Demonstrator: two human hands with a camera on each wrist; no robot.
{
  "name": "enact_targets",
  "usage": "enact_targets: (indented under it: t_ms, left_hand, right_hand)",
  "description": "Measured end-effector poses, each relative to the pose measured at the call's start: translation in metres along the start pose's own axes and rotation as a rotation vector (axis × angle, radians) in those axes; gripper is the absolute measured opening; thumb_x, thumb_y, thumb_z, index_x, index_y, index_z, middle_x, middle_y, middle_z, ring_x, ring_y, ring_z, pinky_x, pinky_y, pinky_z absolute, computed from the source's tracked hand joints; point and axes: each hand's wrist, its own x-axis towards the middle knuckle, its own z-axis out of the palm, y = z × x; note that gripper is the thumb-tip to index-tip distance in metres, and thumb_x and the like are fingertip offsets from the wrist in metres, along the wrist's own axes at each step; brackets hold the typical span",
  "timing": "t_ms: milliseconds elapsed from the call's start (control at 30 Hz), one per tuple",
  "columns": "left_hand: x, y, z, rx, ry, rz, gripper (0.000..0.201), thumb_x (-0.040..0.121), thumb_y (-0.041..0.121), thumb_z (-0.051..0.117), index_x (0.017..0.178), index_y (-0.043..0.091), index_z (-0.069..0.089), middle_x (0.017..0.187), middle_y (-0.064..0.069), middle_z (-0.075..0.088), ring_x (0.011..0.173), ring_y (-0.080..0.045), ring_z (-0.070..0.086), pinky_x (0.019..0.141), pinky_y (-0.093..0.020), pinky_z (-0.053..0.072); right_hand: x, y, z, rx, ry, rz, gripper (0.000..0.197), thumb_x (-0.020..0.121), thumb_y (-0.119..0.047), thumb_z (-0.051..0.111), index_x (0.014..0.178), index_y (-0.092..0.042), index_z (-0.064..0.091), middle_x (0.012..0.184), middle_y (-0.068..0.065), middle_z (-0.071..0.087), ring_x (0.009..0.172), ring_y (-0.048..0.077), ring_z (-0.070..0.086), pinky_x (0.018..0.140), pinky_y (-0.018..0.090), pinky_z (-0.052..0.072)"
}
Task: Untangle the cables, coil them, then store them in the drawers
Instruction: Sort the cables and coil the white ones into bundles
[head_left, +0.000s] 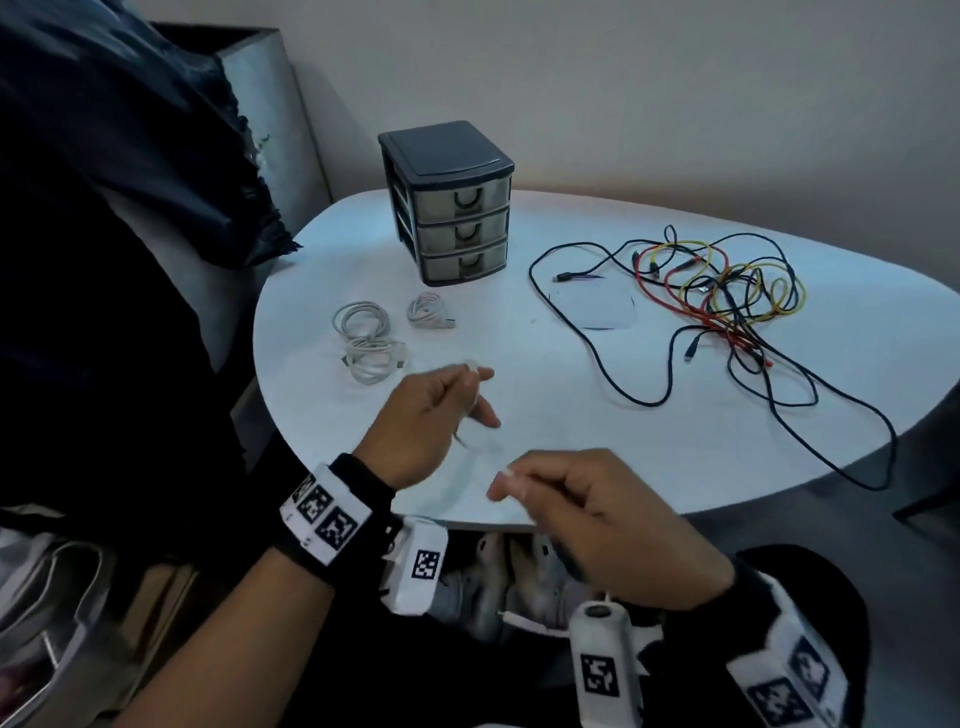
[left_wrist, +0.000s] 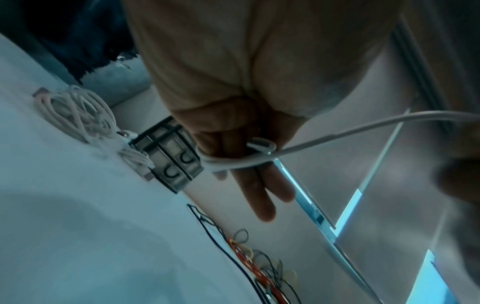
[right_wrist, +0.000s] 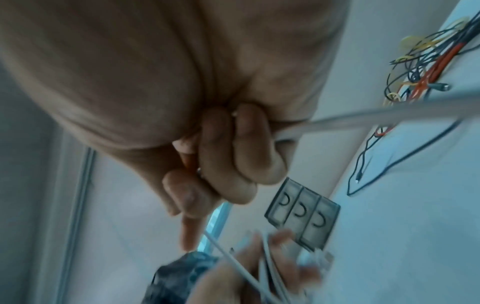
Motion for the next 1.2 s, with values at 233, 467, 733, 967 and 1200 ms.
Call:
enact_targets:
  t_ms: [233, 467, 733, 967, 1200]
  left_hand:
    - [-0.03, 0.025, 0.01, -0.335, -0.455, -0.056, 0.041, 0.102, 0.029, 0.037, 0.105, 0.006, 0.07, 0.054, -0.002, 0.056, 0.059, -0.023, 0.063, 0.102, -0.037, 0.047]
    - [-0.018, 0.037, 0.001, -0.849, -0.325, -0.008, 0.039, 0.098, 0.032, 0.049, 0.102, 0.003, 0.075, 0.049, 0.004, 0.045, 0.047, -0.015, 0.055, 0.091, -0.031, 0.052]
    - [0.0, 0.007, 0.006, -0.35, 0.015, 0.004, 0.032, 0.096, 0.034, 0.05, 0.1, 0.007, 0.066, 0.064, 0.003, 0.061, 0.077, -0.021, 0.072, 0.092, -0.028, 0.047]
    - [-0.017, 0.009, 0.015, -0.131, -0.262, -0.023, 0.05, 0.103, 0.044, 0.031, 0.083, 0.018, 0.069, 0.055, -0.006, 0.053, 0.064, -0.023, 0.06, 0.083, -0.024, 0.048]
    - [-0.017, 0.029, 0.02, -0.75, -0.305, -0.144, 0.042, 0.096, 0.034, 0.043, 0.074, 0.006, 0.064, 0.047, 0.004, 0.024, 0.038, -0.015, 0.035, 0.066, -0.028, 0.048]
  right_hand:
    - [0.029, 0.024, -0.044, 0.083, 0.438, 0.027, 0.018, 0.096, -0.012, 0.061, 0.083, -0.011, 0.073, 0.052, -0.013, 0.05, 0.048, 0.003, 0.038, 0.049, 0.013, 0.03]
    - [0.038, 0.065, -0.012, 0.142, 0.346, 0.11, 0.018, 0.095, -0.013, 0.062, 0.084, -0.012, 0.076, 0.05, -0.013, 0.049, 0.048, 0.001, 0.042, 0.052, 0.011, 0.033]
    - [0.012, 0.029, 0.03, -0.153, -0.13, -0.019, 0.024, 0.102, -0.027, 0.048, 0.09, -0.015, 0.065, 0.072, -0.011, 0.063, 0.068, 0.008, 0.056, 0.072, 0.032, 0.047]
    - [0.018, 0.013, -0.02, -0.338, 0.223, -0.157, 0.021, 0.099, -0.024, 0.048, 0.089, -0.022, 0.066, 0.07, -0.024, 0.056, 0.066, 0.002, 0.054, 0.065, 0.017, 0.037]
    - [0.04, 0.028, 0.001, 0.477, 0.381, 0.082, 0.028, 0.103, -0.011, 0.046, 0.085, -0.001, 0.065, 0.07, 0.009, 0.065, 0.061, 0.022, 0.062, 0.064, 0.035, 0.056]
